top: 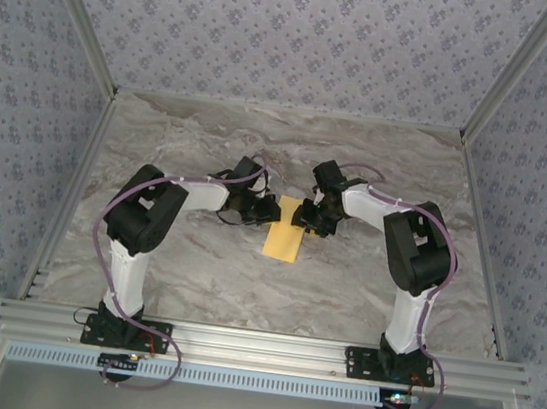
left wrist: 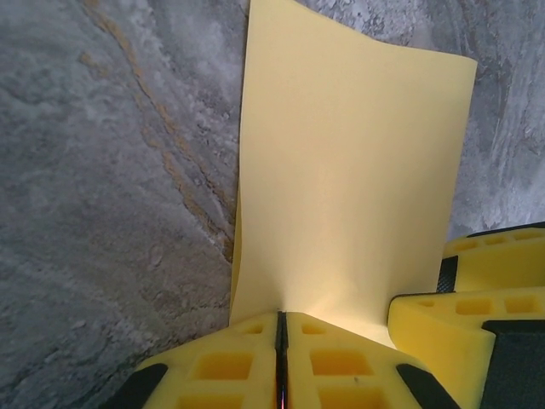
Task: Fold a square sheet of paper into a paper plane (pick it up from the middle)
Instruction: Hold the square sheet of paper at the center of the table.
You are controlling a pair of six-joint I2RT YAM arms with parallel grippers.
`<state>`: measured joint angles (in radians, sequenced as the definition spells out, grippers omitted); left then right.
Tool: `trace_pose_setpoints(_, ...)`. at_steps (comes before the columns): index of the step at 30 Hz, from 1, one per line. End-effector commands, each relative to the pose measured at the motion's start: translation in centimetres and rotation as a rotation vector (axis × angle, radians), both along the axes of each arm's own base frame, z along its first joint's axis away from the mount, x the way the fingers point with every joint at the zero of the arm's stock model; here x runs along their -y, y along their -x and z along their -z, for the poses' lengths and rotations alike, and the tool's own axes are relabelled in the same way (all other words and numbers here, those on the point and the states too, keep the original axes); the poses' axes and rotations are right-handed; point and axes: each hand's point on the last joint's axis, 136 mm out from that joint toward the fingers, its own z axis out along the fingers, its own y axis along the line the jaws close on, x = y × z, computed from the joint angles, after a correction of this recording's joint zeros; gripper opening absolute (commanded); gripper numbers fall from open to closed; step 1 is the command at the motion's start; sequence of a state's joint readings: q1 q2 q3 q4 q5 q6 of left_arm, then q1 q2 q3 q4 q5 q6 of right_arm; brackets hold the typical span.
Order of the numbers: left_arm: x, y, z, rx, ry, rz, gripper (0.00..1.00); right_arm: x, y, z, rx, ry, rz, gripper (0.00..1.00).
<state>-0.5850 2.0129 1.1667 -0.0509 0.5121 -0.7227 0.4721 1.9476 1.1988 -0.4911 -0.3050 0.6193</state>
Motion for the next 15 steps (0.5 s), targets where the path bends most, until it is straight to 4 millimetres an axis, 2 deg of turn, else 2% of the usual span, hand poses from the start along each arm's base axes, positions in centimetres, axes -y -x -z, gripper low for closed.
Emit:
trace_pose_setpoints(1,-1.3,1.3,2.9,-0.066,-0.103,0.007,0.1,4.5,4.6,7.9,-0.169,0.23,-0.013,0.44)
trace_pose_setpoints(3,-1.9,1.8,3.8,-0.085,-0.136,0.007,0.1,4.0,4.0,6.3,-0.13,0.187,-0.007,0.45)
trace_pose_setpoints(6,-2.8,2.5,5.1,-0.114,-0.186,0.009,0.09,3.5,2.6,2.6,-0.035,0.108,0.015,0.47)
trace_pose_setpoints(10,-3.4,3.2,6.3,-0.14,-0.213,0.008,0.08,4.6,1.1,-2.3,0.103,0.084,0.063,0.52)
trace_pose_setpoints(13,-3.6,3.4,6.7,-0.147,-0.22,0.009,0.08,4.4,0.6,-4.8,0.178,0.058,0.064,0.53)
trace_pose_setpoints(15,-3.7,3.4,6.8,-0.149,-0.224,0.005,0.08,3.2,0.4,-6.1,0.221,0.004,0.042,0.51)
